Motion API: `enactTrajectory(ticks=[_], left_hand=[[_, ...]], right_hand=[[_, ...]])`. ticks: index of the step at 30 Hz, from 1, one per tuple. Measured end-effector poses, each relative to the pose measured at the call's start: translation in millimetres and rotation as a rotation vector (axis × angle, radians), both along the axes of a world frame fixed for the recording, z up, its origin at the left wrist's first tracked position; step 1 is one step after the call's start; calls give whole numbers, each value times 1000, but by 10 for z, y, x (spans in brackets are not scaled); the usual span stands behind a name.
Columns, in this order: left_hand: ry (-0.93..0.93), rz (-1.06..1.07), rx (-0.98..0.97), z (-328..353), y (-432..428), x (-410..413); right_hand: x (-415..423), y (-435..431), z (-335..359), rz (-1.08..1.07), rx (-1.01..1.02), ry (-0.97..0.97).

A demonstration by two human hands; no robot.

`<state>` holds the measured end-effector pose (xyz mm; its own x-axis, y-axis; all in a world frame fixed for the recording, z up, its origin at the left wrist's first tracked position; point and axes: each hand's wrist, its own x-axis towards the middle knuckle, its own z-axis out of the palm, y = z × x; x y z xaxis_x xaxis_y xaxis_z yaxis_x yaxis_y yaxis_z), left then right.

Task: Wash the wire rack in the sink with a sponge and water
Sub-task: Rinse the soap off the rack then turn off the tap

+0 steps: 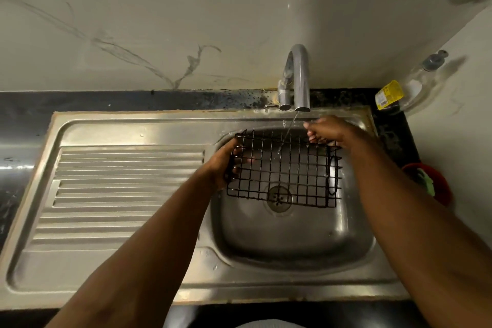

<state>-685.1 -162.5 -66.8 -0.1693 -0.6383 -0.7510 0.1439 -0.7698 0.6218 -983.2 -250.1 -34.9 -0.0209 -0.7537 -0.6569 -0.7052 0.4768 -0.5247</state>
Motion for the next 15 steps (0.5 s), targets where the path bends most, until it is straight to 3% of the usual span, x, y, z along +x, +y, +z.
enactTrajectory(ticks=[4,8,12,15], left_hand=[[33,83,57,2,-29,-32],[27,159,53,51,-76,-69],[-2,134,47,6,-61,-53],[73,151,26,43,-64,-114]], right_hand=[[318,64,212,176,-187,85],[881,399,142,351,-520,550],[1222,631,133,355,-593,540],[1519,822,95,453,-615,421]])
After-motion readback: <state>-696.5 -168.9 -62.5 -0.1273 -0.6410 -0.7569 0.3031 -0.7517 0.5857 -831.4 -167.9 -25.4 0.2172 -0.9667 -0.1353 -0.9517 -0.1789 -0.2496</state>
